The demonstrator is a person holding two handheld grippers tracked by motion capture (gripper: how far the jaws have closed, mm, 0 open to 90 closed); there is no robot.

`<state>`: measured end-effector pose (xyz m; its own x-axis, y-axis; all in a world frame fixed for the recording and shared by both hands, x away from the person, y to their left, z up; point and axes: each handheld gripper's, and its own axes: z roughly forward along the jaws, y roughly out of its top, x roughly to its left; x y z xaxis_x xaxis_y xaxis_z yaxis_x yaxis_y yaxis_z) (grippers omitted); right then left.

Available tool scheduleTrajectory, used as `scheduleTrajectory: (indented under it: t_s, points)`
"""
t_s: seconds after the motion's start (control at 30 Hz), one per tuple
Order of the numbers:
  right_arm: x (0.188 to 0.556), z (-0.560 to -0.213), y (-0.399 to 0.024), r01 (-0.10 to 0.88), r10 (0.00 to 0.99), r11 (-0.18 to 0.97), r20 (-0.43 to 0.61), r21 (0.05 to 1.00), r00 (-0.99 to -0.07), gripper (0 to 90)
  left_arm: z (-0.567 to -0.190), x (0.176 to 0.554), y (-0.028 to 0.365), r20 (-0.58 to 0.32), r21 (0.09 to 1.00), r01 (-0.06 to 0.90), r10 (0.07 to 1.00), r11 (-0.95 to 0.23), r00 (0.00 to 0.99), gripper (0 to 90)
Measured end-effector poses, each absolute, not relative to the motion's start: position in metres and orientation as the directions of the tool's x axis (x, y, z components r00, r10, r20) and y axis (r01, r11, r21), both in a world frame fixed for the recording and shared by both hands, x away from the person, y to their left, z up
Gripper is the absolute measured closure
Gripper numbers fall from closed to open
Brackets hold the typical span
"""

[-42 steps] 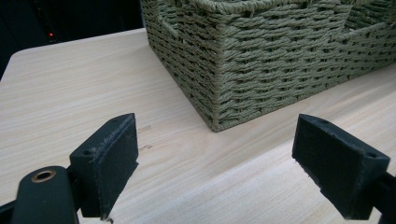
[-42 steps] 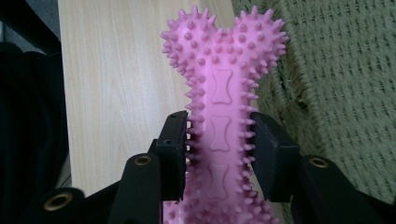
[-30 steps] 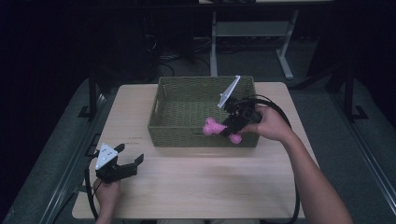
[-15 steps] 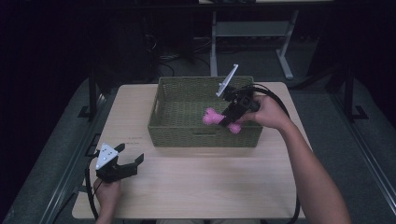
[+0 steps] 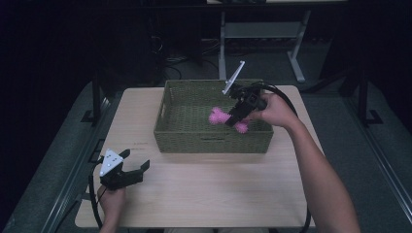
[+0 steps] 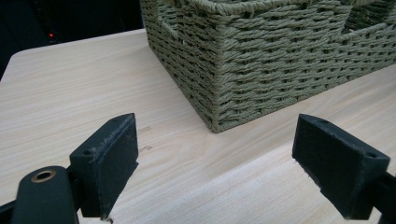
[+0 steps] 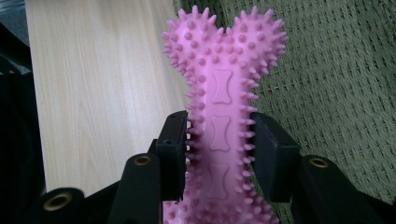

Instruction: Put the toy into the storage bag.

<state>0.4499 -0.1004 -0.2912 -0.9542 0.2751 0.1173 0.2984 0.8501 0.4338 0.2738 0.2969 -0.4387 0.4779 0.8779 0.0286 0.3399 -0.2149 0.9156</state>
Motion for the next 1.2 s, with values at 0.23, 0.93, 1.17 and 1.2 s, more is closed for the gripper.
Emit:
scheduleTrajectory:
  t_s: [0.23,0.93,1.17,1.2]
  points:
    - [0.459,-0.294,-0.100,0.309,0.286,0.855,0.119,0.416,-0.951,58.2,-0.439,0.274,0.298,0.029,0.916,0.339,0.877,-0.215,0.479,13.9]
    - [0.481,-0.305,-0.096,0.333,0.306,0.850,0.131,0.408,-0.943,58.1,-0.439,0.274,0.297,0.035,0.913,0.341,0.876,-0.223,0.481,13.9]
    - [0.488,-0.312,-0.097,0.351,0.323,0.846,0.137,0.402,-0.936,58.1,-0.439,0.274,0.297,0.031,0.914,0.342,0.876,-0.220,0.481,13.9]
    - [0.488,-0.312,-0.097,0.349,0.322,0.846,0.136,0.402,-0.937,58.1,-0.439,0.274,0.297,0.031,0.913,0.343,0.877,-0.220,0.480,13.9]
